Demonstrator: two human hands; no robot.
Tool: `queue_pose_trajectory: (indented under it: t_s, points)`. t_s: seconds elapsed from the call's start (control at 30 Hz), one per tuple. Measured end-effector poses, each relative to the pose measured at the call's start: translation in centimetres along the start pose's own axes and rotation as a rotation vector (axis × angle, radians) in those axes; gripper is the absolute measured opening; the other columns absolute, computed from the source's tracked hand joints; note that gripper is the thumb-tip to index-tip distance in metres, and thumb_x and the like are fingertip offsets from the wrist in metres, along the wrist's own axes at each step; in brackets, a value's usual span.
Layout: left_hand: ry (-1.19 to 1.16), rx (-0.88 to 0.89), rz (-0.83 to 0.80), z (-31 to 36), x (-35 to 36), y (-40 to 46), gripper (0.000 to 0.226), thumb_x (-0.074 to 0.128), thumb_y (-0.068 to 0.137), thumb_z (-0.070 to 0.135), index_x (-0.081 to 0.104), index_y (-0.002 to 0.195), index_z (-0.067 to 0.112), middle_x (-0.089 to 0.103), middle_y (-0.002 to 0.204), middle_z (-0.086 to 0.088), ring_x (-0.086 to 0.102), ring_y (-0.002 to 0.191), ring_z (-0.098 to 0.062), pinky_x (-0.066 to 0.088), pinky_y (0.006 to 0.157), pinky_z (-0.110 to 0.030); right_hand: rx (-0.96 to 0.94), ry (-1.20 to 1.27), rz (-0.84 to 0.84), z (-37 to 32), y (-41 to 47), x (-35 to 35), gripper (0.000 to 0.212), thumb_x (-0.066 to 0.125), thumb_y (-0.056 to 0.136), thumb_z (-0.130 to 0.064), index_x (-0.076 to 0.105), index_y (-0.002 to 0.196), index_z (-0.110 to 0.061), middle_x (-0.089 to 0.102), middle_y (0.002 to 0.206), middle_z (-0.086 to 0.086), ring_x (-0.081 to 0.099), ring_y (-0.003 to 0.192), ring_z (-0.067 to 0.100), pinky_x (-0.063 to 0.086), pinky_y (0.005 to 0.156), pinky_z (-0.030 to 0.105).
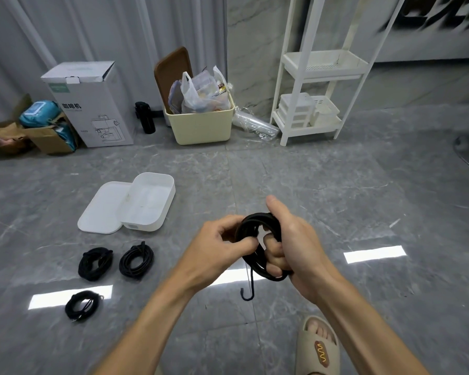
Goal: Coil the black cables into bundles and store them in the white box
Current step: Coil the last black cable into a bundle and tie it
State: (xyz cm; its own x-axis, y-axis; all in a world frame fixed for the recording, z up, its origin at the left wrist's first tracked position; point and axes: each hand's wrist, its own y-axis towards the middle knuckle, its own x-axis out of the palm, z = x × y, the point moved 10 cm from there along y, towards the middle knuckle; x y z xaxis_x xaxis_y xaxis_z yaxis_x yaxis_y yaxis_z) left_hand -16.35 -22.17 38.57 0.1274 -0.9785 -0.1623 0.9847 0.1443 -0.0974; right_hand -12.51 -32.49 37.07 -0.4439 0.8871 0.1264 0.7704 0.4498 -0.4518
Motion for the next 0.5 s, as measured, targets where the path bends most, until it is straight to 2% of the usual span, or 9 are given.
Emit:
queue_pose_trajectory:
  t_s: [0.07, 0.13, 0.23, 0.3, 0.4, 0.5]
  points:
    - [-0.025, -0.002, 0.056, -0.2, -0.3, 0.1, 0.024, 0.063, 0.088, -0.004, 0.069, 0.101, 0.015, 0.066, 0.078, 0.007, 0.06, 0.074, -0.004, 0.047, 0.073, -0.015, 0.002, 0.012, -0.016, 0.1, 0.1, 0.2, 0.04, 0.049, 0.1, -0.049, 0.054, 0.079, -0.015, 0.025, 0.045, -0.006, 0.019, 0.036, 0.01, 0.024, 0.037, 0.022]
    - [-0.115, -0.028, 0.064, -0.5, -0.2, 0.2, 0.022, 0.061, 0.09, -0.004, 0.06, 0.104, 0.013, 0.064, 0.074, 0.005, 0.057, 0.069, -0.007, 0.047, 0.068, -0.014, 0.007, 0.042, -0.031, 0.3, 0.3, 0.3, 0.04, 0.051, 0.098, -0.051, 0.055, 0.095, -0.012, 0.025, 0.045, -0.006, 0.018, 0.036, 0.009, 0.025, 0.036, 0.021]
    - [-0.209, -0.067, 0.026, -1.0, 0.2, 0.2, 0.018, 0.059, 0.095, 0.003, 0.051, 0.107, 0.012, 0.064, 0.072, 0.004, 0.056, 0.069, -0.011, 0.047, 0.068, -0.016, -0.003, 0.082, -0.046, 0.3, 0.5, 0.6, 0.048, 0.053, 0.096, -0.055, 0.064, 0.096, -0.009, 0.024, 0.043, -0.007, 0.018, 0.035, 0.009, 0.025, 0.036, 0.02]
    - [-0.247, -0.086, 0.002, -1.2, 0.5, 0.2, 0.019, 0.063, 0.093, 0.013, 0.052, 0.108, 0.016, 0.063, 0.072, 0.004, 0.056, 0.071, -0.011, 0.046, 0.075, -0.019, -0.005, 0.096, -0.051, 0.2, 0.5, 0.7, 0.059, 0.054, 0.094, -0.058, 0.068, 0.101, 0.0, 0.024, 0.042, -0.006, 0.018, 0.035, 0.009, 0.025, 0.036, 0.02]
    - [-0.367, -0.115, -0.057, -1.6, 1.1, 0.2, 0.041, 0.071, 0.077, 0.033, 0.055, 0.113, 0.021, 0.063, 0.081, -0.003, 0.058, 0.08, -0.016, 0.041, 0.088, -0.035, 0.011, 0.118, -0.083, 0.0, 0.3, 0.9, 0.054, 0.062, 0.084, -0.063, 0.064, 0.088, -0.009, 0.022, 0.042, -0.006, 0.017, 0.035, 0.009, 0.022, 0.036, 0.021]
    - [-0.478, -0.119, -0.114, -1.5, 1.5, 0.4, 0.061, 0.075, 0.07, 0.034, 0.053, 0.124, 0.015, 0.067, 0.092, -0.007, 0.065, 0.087, -0.017, 0.044, 0.092, -0.035, 0.015, 0.126, -0.152, -0.3, 0.0, 1.5, 0.045, 0.075, 0.068, -0.058, 0.067, 0.076, -0.015, 0.021, 0.044, -0.006, 0.016, 0.036, 0.009, 0.022, 0.036, 0.02]
